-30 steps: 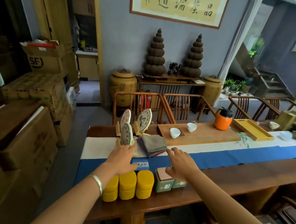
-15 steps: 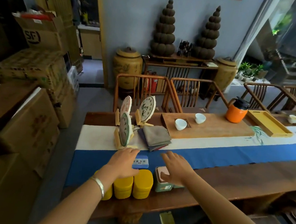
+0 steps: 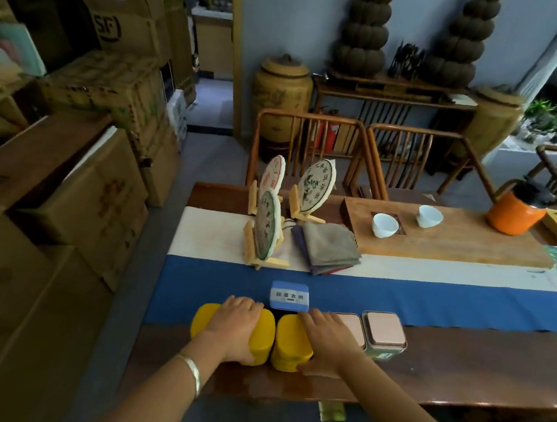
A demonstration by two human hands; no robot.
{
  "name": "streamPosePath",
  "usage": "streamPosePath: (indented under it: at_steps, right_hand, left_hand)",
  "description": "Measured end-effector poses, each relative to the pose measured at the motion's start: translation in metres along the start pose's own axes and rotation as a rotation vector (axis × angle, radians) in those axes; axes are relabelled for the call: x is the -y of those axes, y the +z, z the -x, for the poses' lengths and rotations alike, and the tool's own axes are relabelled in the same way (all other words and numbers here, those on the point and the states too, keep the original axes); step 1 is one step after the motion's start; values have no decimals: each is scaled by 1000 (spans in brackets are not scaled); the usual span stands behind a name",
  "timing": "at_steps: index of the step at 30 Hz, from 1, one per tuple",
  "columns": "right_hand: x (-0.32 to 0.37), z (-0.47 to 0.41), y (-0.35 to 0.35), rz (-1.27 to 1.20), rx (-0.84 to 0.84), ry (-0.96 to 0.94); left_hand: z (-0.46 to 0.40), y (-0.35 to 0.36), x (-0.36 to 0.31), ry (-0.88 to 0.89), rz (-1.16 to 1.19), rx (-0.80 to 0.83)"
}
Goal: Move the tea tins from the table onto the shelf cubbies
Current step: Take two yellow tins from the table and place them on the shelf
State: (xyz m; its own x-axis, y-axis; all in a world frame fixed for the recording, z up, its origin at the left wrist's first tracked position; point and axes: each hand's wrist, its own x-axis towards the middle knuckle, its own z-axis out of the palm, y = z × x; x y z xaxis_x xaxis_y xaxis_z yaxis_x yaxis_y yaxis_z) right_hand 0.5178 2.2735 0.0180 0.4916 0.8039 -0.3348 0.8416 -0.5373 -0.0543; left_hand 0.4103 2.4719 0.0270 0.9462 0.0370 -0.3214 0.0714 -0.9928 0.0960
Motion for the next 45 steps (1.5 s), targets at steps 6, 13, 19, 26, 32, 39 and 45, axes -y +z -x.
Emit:
streamPosePath:
  at_steps: [6, 13, 19, 26, 32, 39, 45]
  right_hand:
    - [-2, -12, 17, -24, -15, 23]
    - [-5, -14, 13, -141, -31, 15]
    - [-11, 5, -20, -474, -81, 100]
    - [-1, 22, -92, -747, -302, 6]
    - [32, 24, -181, -892, -465, -194]
    - [111, 12, -270, -906, -508, -460]
    - [227, 9, -305, -916, -367, -757]
  left_hand:
    - [-11, 20, 2, -33, 28, -18]
    - [-10, 23, 8, -25, 150, -18]
    - [6, 4, 12, -64, 467, -108]
    - [41, -70, 26, -83, 786, -312]
    - [102, -161, 47, -88, 855, -562]
    - [222, -224, 67, -224, 847, -788]
    - [355, -227, 79, -518, 890, -1014]
